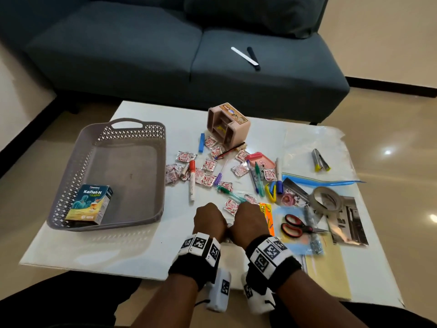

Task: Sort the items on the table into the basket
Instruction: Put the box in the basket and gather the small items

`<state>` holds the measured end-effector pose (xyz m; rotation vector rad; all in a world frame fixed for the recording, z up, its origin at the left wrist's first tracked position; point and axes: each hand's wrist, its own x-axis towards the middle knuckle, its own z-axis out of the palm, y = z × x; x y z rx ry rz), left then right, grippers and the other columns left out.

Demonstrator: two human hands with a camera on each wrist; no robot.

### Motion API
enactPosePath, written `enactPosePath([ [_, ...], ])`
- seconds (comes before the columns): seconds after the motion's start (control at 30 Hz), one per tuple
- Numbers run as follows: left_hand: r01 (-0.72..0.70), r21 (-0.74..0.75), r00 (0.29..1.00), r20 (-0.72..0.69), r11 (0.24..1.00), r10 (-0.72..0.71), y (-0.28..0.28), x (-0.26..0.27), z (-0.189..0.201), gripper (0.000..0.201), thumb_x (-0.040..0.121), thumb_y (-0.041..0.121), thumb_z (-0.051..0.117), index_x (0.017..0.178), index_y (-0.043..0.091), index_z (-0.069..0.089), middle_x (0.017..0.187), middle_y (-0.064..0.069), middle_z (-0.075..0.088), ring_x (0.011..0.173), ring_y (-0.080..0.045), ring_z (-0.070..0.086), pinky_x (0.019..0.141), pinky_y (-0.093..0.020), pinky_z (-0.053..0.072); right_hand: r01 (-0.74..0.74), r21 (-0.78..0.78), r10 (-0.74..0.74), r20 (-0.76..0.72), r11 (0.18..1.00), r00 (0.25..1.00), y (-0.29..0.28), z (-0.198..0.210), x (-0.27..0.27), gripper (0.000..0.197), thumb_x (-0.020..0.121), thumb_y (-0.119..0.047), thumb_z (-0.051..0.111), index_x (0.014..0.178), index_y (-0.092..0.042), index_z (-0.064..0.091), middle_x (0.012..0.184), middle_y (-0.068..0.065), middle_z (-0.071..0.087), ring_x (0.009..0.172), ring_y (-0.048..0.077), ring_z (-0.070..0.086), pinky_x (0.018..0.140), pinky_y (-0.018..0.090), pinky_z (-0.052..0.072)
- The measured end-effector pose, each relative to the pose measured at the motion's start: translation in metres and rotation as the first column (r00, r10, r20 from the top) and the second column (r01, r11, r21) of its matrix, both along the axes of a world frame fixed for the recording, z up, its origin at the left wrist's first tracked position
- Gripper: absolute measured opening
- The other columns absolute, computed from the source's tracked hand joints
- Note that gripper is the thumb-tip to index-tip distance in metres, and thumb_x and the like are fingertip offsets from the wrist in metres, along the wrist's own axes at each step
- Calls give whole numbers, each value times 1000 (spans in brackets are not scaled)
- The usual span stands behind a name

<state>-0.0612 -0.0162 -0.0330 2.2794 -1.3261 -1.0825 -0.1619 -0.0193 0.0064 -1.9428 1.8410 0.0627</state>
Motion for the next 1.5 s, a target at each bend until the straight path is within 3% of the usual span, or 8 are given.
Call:
enactPosePath([
  [0.27, 65, -12, 998, -8, 998, -65, 2, 5, 4, 16, 70, 11, 72, 83, 15, 79, 89, -8, 75, 90, -23, 70, 77, -25, 55, -73, -10, 72, -42, 997, 997, 1, 5, 6, 22, 91, -16, 53, 110, -5, 56, 118, 15, 59, 111, 31, 57, 86, 35, 45],
  [0.5, 59, -33, 998, 15, 998, -59, 4, 1, 1, 15, 68, 9, 73, 81, 14, 79, 88, -7, 75, 89, -22, 70, 81, -27, 56, -68, -39, 67, -31, 997, 997, 6, 4, 3, 7, 91, -15, 53, 96, -12, 54, 111, 14, 60, 103, 31, 59, 78, 33, 43],
  [0.73, 19, -4, 1000, -22, 1000, -19, 0, -5, 1, 19, 62, 14, 76, 80, 14, 78, 81, -6, 75, 81, -21, 72, 75, -30, 60, -66, -54, 65, -21, 996, 998, 7, -4, -5, 18, 88, -22, 59, 97, -5, 58, 107, 15, 62, 99, 30, 60, 68, 29, 33],
  [1.0, 18, 40, 1000, -19, 999, -17, -3, -9, 0, 27, 60, 18, 80, 87, 13, 77, 89, -5, 75, 88, -19, 71, 79, -27, 58, -36, -39, 35, -15, 999, 999, 1, -3, -10, 18, 88, -18, 57, 99, -3, 60, 109, 15, 62, 103, 29, 58, 67, 27, 31],
  [1.13, 16, 62, 1000, -4, 998, -16, -5, -9, -2, 29, 58, 21, 77, 86, 13, 77, 88, -3, 75, 89, -18, 71, 79, -26, 58, -47, 7, 47, 6, 999, 999, -6, -5, -12, 19, 82, -17, 58, 92, -4, 67, 103, 14, 66, 96, 28, 61, 63, 26, 33],
  [1.27, 30, 7, 995, 91, 1000, -30, -3, -13, -8, 18, 72, 20, 71, 88, 13, 73, 94, -6, 73, 95, -22, 69, 78, -26, 55, -43, 35, 41, 54, 998, 998, -19, 3, -18, 18, 76, -18, 66, 85, -5, 75, 93, 10, 71, 90, 26, 66, 77, 31, 54],
  [1.4, 54, -27, 993, 108, 998, -51, -9, -8, -2, 33, 63, 40, 84, 82, 15, 72, 85, -4, 73, 84, -19, 71, 74, -28, 57, 153, 0, -151, 153, 988, 977, -62, 13, -39, 12, 78, -16, 70, 80, -7, 78, 79, 4, 75, 74, 15, 71, 72, 27, 58],
  [1.5, 52, -67, 994, 99, 996, -45, -26, 15, 14, 54, 50, 59, 86, 78, 14, 75, 73, -3, 73, 69, -15, 71, 72, -28, 59, 273, 69, -279, 109, 960, 954, -112, 20, -51, 26, 74, -33, 80, 81, -8, 74, 79, 0, 74, 67, 10, 65, 56, 20, 46],
])
